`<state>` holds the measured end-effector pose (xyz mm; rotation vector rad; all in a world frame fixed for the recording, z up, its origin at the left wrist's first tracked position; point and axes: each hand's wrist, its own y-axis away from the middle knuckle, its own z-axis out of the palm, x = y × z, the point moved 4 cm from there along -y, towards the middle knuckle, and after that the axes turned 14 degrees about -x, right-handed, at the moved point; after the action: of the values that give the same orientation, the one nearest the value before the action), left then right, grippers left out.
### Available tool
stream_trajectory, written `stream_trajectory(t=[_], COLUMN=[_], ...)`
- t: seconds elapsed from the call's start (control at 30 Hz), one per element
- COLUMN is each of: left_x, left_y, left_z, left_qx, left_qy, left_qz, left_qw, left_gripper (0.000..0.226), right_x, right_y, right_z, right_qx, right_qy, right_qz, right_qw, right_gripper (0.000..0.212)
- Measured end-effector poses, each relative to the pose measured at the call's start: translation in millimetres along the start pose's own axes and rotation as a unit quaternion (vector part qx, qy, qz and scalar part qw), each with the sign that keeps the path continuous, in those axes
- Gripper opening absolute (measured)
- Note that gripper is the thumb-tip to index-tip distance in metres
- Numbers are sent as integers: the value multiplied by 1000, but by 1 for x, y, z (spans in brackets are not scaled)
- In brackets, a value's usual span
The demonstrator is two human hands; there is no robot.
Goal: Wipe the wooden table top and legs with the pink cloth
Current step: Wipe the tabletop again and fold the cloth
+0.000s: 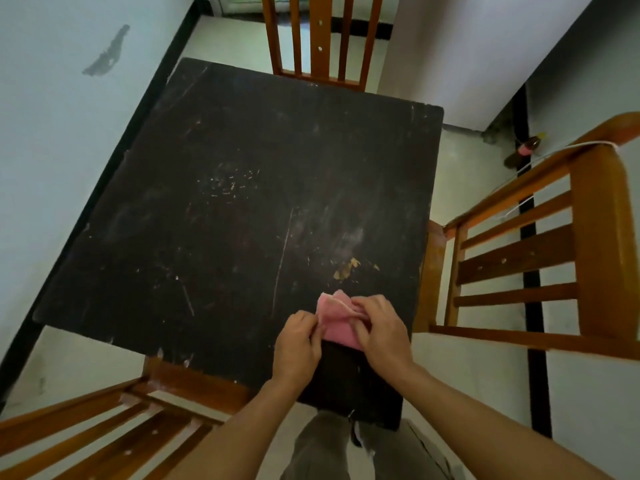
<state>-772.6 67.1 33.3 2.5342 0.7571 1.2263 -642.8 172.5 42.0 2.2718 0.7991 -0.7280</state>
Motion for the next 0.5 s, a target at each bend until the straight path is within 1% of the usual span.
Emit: stream_trajectory(t=[0.03, 0.1, 0.13, 0.2, 0.23, 0.27, 0.3, 0.37, 0.4, 0.5], left_x=[-2, -4, -4, -5, -6, -8, -10, -15, -19, -30], left_y=[0, -1, -1, -3, -4, -6, -6, -5, -3, 7], left_z=[-1, -2, -3, -5, -6, -5, -5, -7, -9, -18], left_qx=[12, 25, 29, 36, 38, 36, 31, 26, 29, 42], left_qy=[22, 47, 57, 82, 82, 66, 40, -32, -71, -172], left_qz=[-17, -49, -62, -84, -87, -86, -83, -83, -87, -95], left_qw=[1000, 997, 996, 992, 992, 993, 995, 996, 993, 980], left_gripper=[10, 8, 5, 5, 6, 6, 6, 11, 16, 29], right_x=[1, 5, 3, -6, -10, -11, -10, 0, 3, 4], right_y=[-5, -10, -10, -5, -1, 3, 5, 2, -1, -10], right_z=[1, 2, 2, 5, 11, 17, 24, 36, 40, 43], right_qx=[-2, 12, 29, 45, 28, -4, -48, -128, -136, -114], right_qy=[26, 126, 175, 235, 250, 260, 266, 272, 282, 331], right_qz=[3, 24, 7, -95, -150, -185, -193, -156, -145, -143], right_qw=[1000, 992, 984, 966, 956, 948, 943, 941, 939, 926], right_gripper=[28, 41, 45, 48, 49, 51, 56, 67, 69, 74])
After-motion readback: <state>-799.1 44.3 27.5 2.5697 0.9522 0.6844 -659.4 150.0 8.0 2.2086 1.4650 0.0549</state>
